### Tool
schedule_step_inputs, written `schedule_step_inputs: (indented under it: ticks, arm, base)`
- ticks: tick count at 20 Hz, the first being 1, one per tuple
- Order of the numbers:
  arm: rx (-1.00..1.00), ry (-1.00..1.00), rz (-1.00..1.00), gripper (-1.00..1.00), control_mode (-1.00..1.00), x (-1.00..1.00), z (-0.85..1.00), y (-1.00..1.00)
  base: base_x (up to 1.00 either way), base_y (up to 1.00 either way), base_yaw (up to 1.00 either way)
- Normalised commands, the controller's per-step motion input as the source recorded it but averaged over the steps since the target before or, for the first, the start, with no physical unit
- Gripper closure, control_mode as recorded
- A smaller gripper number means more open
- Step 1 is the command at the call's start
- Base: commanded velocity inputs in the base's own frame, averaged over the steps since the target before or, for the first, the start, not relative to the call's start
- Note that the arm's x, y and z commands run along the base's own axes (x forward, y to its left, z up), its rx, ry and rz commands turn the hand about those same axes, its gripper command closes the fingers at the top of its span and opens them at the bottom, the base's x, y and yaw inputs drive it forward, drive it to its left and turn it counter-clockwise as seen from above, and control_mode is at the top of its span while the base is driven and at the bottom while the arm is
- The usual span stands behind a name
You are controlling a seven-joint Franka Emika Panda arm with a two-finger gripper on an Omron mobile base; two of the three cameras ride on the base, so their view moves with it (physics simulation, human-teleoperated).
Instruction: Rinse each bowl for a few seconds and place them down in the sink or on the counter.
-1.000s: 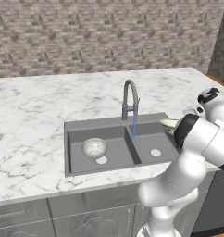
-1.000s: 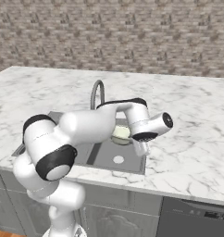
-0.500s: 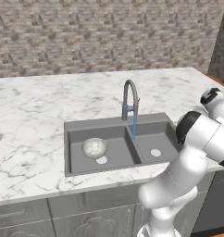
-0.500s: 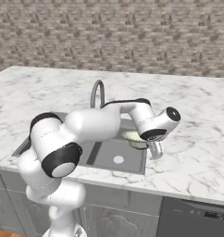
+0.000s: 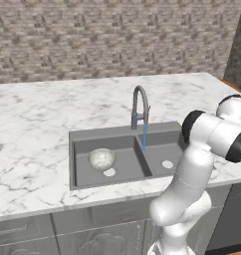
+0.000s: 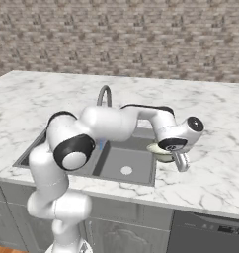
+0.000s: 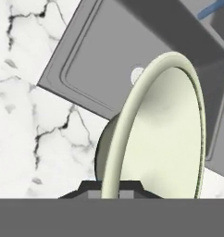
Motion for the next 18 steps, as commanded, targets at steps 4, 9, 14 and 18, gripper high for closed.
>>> schedule_step_inputs:
  ticks: [4,9,14,18]
  arm:
    - [0.0,0.01,-0.02,1.0,-1.0,0.32,-0.31,-0.71]
    - [-0.01,0.07,0.0,1.0,-1.0,0.31,-0.49,-0.5]
    - [0.0,0.0,0.0,1.0,-1.0,0.03,-0.05,-0.33]
    - [0.0,0.0,0.0,-1.0,-1.0,0.0,-0.03,-0.01]
  base:
    - [0.0,0.0,0.0]
    - [0.0,0.0,0.0]
    - [0.0,0.0,0.0]
    - [0.0,0.0,0.0]
